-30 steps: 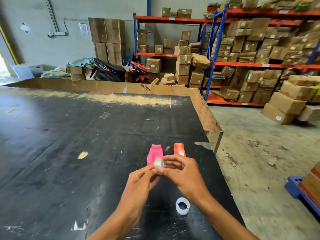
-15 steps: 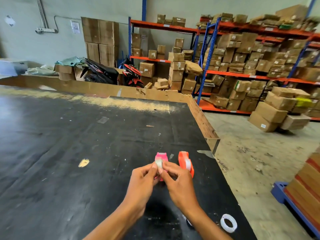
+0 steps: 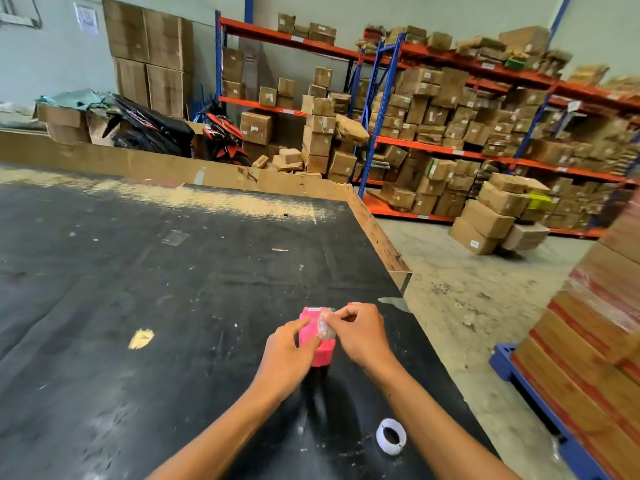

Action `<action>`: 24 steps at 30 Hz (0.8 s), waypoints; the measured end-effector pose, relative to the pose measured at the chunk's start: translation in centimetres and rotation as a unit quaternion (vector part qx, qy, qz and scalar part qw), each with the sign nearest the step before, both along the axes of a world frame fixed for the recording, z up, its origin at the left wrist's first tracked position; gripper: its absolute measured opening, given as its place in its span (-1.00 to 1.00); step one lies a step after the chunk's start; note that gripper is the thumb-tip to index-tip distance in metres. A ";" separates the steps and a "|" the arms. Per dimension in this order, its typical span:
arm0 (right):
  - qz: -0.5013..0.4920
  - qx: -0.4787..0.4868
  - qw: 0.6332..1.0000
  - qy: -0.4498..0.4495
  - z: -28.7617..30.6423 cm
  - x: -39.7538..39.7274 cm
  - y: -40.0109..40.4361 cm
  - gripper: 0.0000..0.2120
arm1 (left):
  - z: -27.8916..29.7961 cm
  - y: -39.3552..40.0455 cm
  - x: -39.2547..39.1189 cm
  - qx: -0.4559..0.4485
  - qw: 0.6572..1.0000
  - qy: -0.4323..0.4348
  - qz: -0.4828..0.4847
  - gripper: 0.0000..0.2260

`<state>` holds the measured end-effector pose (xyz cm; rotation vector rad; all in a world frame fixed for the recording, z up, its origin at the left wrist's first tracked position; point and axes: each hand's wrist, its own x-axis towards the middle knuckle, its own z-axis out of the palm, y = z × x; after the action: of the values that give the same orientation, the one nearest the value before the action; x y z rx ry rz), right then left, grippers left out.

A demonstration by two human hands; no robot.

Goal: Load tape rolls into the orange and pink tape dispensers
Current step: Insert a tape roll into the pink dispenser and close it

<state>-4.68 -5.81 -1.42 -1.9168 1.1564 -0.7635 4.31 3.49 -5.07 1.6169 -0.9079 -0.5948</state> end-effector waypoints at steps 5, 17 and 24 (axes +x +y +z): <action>-0.030 0.007 0.999 0.037 -0.8 1.7 -1.2 -0.82 | -2.0 -0.8 1.4 0.020 0.996 -0.078 -0.046 -0.67; 0.028 -0.090 0.990 0.101 -2.1 2.5 -1.0 -0.79 | -3.9 -1.2 1.9 -0.023 0.995 -0.095 -0.018 -0.69; 0.068 -0.114 0.988 0.076 -3.4 1.9 -1.6 -0.71 | -4.0 -1.4 1.7 -0.019 0.994 -0.106 -0.011 -0.65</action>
<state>-2.73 -7.41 -4.78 -2.2529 1.0511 -0.7117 6.01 2.10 -9.08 1.6594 -1.0887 -0.4231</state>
